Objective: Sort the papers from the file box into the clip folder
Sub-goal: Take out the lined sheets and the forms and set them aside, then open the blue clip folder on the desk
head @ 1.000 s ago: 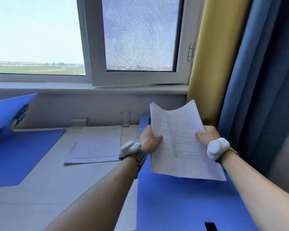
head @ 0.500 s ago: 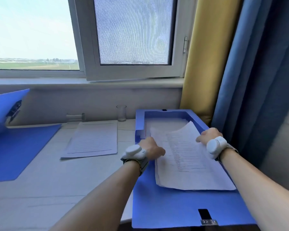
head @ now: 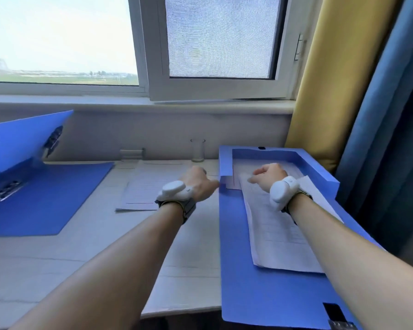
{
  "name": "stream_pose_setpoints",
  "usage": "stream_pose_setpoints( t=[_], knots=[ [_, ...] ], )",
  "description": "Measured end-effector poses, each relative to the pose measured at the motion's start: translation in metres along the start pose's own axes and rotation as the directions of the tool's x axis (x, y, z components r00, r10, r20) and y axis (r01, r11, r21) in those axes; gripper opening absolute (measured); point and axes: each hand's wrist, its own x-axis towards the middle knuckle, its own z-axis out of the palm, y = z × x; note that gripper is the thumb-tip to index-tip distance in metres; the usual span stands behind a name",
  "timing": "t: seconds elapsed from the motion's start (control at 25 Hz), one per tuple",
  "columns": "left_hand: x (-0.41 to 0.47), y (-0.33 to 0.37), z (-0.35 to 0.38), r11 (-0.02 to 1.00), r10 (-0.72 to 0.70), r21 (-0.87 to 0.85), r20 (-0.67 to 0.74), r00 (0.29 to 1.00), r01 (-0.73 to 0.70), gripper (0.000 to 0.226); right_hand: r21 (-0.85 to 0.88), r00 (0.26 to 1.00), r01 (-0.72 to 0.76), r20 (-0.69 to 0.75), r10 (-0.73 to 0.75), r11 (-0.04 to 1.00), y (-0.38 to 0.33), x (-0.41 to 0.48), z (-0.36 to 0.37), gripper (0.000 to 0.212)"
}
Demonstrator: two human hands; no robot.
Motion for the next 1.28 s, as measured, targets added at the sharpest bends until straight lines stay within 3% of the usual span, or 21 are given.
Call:
stream_pose_setpoints(
  t=[0.16,0.24,0.32,0.44,0.52,0.68,0.72,0.8,0.92,1.04,1.12,1.28],
  knots=[
    [0.013,-0.043,-0.048,0.997,-0.074,-0.011,-0.157,0.985,0.073,0.054,0.057,0.989,0.118,0.087,-0.123,0.991,-0.048,0.005,0.053,0.017],
    [0.02,-0.074,-0.077,0.993,-0.113,0.013,-0.253,0.961,0.12,0.055,0.091,0.975,0.157,0.144,-0.169,0.983,-0.077,0.006,0.082,0.005],
    [0.022,-0.104,-0.109,0.986,-0.141,0.03,-0.347,0.927,0.161,0.052,0.138,0.959,0.181,0.194,-0.206,0.974,-0.108,0.005,0.113,0.01],
    [0.016,-0.143,-0.158,0.953,-0.143,0.143,-0.565,0.813,0.267,0.048,0.195,0.929,0.204,0.27,-0.253,0.959,-0.152,-0.008,0.161,0.019],
    [0.01,-0.162,-0.188,0.911,-0.064,0.273,-0.648,0.759,0.31,0.048,0.212,0.904,0.183,0.348,-0.249,0.96,-0.175,-0.02,0.193,0.023],
    [0.008,-0.177,-0.24,0.808,0.129,0.514,-0.632,0.764,0.289,0.043,0.272,0.852,0.1,0.474,-0.224,0.957,-0.211,-0.047,0.255,0.013],
    [0.012,-0.179,-0.248,0.766,0.147,0.569,-0.609,0.78,0.299,0.042,0.284,0.844,0.065,0.496,-0.204,0.957,-0.216,-0.053,0.268,0.026],
    [0.018,-0.179,-0.257,0.659,0.091,0.667,-0.529,0.844,0.347,0.04,0.314,0.836,-0.043,0.53,-0.138,0.949,-0.221,-0.06,0.283,0.04],
    [0.021,-0.18,-0.272,0.554,-0.111,0.715,-0.443,0.889,0.426,0.032,0.322,0.827,-0.166,0.561,-0.046,0.932,-0.231,-0.063,0.302,0.018],
    [0.019,-0.183,-0.283,0.546,-0.138,0.721,-0.424,0.895,0.426,0.009,0.355,0.811,-0.265,0.585,0.008,0.897,-0.234,-0.057,0.32,0.024],
    [0.014,-0.182,-0.287,0.569,-0.132,0.696,-0.449,0.884,0.439,0.014,0.36,0.777,-0.297,0.629,0.004,0.884,-0.238,-0.059,0.326,0.013],
    [-0.001,-0.181,-0.306,0.609,-0.074,0.667,-0.49,0.869,0.428,0.021,0.334,0.802,-0.135,0.59,-0.096,0.933,-0.238,-0.066,0.342,0.023]
  ],
)
